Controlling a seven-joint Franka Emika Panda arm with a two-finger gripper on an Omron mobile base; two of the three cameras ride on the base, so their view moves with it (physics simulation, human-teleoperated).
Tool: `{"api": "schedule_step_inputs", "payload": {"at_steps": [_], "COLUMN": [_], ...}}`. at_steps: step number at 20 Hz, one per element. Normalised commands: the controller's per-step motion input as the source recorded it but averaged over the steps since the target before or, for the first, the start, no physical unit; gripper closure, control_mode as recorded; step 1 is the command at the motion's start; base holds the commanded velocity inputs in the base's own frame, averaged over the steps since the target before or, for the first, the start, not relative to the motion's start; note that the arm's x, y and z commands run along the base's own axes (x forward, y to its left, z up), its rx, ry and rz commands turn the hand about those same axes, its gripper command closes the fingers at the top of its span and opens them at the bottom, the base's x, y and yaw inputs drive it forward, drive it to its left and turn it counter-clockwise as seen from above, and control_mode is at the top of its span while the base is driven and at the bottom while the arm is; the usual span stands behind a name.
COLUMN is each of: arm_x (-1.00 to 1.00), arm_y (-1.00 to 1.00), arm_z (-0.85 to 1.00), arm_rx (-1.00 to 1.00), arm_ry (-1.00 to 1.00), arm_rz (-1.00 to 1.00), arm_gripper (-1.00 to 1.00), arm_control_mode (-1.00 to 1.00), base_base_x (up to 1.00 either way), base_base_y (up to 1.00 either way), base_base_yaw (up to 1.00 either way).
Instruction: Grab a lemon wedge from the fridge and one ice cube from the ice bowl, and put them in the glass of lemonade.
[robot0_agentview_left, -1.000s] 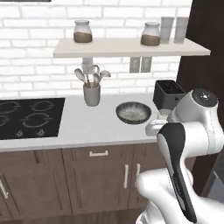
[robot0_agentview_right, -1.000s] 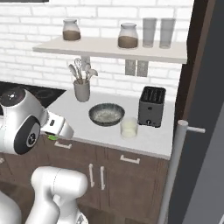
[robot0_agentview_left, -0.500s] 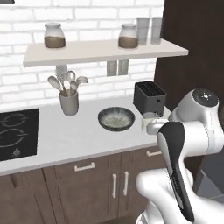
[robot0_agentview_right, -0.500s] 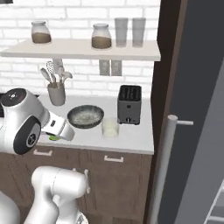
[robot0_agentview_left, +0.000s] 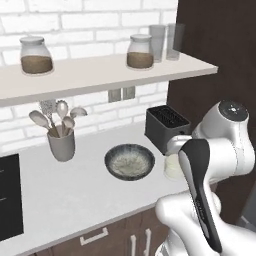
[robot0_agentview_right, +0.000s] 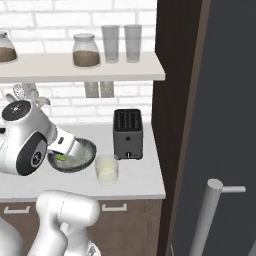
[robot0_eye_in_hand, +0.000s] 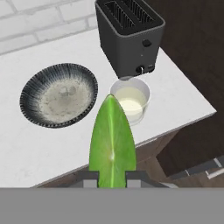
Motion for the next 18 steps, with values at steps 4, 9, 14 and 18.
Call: {"api": "schedule_step_inputs", "payload": {"at_steps": [4,9,14,18], "arm_x": [0.00,0.00,0.00,0.21], "arm_y": [0.00,0.00,0.00,0.00], "arm_z": [0.00,0.00,0.00,-0.09], "arm_rx": [0.00,0.00,0.00,0.00], "arm_ry": [0.00,0.00,0.00,0.00], "arm_rz": [0.00,0.00,0.00,0.00], "arm_gripper": [1.00,1.00,1.00,1.00], "arm_control_mode": [1.00,1.00,1.00,-1.00], "base_base_x": [0.04,0.00,0.00,0.00], "base_base_y": [0.00,0.01,0.00,0.00], "base_base_yaw": [-0.14,-0.02,0.00,0.00]}}
